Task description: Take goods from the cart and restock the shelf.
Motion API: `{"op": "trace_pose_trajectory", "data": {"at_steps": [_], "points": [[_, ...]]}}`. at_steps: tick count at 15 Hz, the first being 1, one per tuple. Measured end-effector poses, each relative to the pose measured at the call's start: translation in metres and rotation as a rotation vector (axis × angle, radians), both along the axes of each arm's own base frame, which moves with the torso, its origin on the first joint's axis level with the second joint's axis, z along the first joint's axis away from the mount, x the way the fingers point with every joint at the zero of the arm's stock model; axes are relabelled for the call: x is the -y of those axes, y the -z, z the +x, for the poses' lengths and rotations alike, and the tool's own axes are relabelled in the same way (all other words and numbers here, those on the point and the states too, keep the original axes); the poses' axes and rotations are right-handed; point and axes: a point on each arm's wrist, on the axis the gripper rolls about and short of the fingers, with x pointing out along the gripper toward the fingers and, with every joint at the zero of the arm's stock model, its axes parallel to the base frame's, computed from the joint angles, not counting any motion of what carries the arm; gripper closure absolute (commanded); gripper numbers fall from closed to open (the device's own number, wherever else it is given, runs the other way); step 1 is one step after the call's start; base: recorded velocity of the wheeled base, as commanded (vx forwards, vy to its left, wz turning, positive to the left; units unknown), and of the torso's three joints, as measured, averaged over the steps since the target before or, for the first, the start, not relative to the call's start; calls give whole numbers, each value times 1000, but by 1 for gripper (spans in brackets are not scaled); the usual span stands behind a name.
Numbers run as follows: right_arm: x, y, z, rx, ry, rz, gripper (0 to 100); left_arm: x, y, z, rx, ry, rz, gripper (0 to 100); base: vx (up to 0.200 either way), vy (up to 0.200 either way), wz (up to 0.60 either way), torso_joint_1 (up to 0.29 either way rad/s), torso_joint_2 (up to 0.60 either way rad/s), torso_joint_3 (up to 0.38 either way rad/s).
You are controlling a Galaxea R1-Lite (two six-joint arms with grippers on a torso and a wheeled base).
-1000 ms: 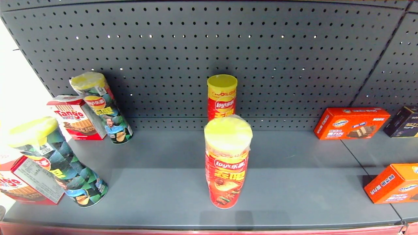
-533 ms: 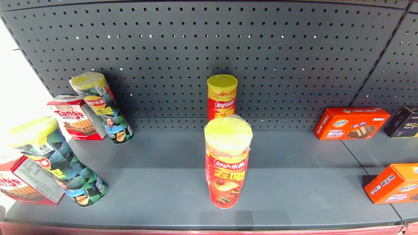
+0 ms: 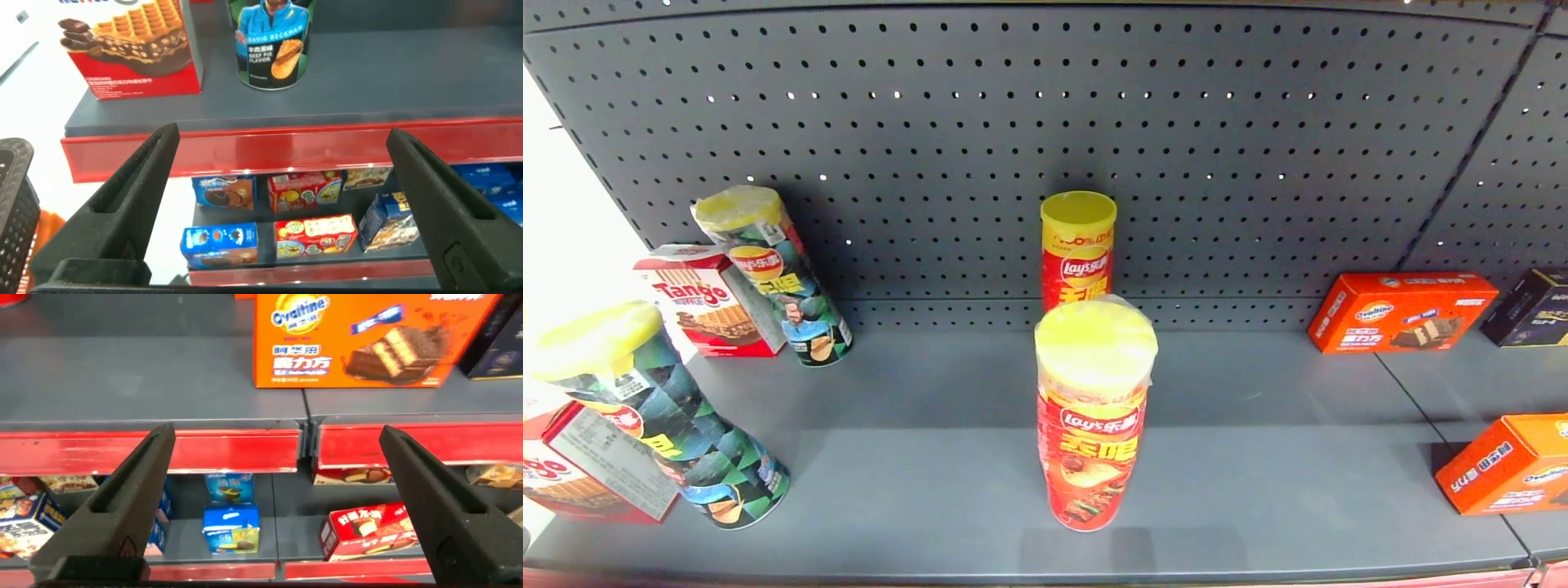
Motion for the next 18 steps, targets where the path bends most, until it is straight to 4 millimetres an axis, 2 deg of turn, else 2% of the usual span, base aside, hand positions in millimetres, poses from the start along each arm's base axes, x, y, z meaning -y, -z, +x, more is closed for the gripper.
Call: {"op": "trace_pose_trajectory", "data": {"at_steps": [6,8,18], "points": [[0,0,0,-1,-1,0,0,0,0,0,-1,0,1,0,0,0,0,0,0,0],[0,0,0,0,0,0,0,0,0,0,-1,0,3,0,-200,0,0,2,10,2],[0,0,0,-1,-1,-2,0,0,0,0,-2,-2,-2,0,0,0,0,0,0,0]]}}
